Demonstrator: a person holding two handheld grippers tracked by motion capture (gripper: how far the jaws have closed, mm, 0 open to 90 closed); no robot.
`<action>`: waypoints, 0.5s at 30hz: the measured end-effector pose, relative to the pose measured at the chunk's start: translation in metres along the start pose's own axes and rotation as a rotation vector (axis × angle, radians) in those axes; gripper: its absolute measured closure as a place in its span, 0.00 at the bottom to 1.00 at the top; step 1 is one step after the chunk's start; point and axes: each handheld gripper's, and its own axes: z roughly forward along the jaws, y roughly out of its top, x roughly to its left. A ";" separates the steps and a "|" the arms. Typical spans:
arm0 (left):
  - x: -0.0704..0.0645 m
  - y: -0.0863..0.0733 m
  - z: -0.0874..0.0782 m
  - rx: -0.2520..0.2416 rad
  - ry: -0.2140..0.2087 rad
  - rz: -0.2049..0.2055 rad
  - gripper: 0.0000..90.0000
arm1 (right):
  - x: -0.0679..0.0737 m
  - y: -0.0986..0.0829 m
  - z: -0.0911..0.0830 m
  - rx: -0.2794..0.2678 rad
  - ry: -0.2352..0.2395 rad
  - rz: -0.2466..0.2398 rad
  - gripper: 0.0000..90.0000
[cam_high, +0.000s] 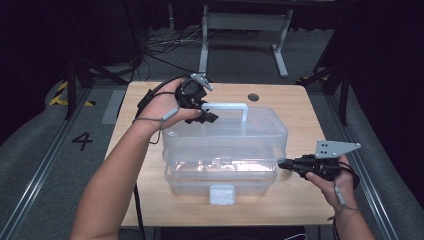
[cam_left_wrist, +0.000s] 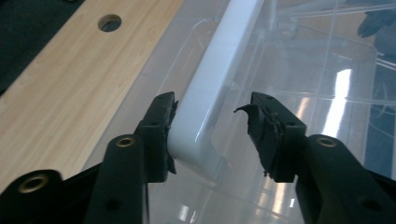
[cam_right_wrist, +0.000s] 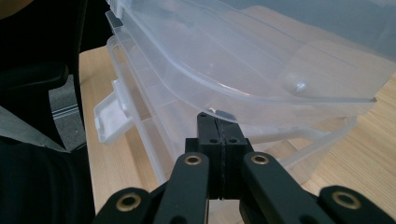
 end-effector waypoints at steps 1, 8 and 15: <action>0.001 -0.001 -0.004 -0.024 0.011 -0.001 0.52 | 0.000 0.000 0.000 -0.003 -0.001 0.002 1.00; 0.006 -0.008 -0.032 -0.167 -0.002 -0.070 0.48 | 0.002 0.007 -0.001 -0.016 -0.006 -0.016 1.00; -0.001 -0.017 -0.057 -0.262 0.044 -0.073 0.49 | 0.003 0.015 -0.001 -0.028 -0.016 -0.029 1.00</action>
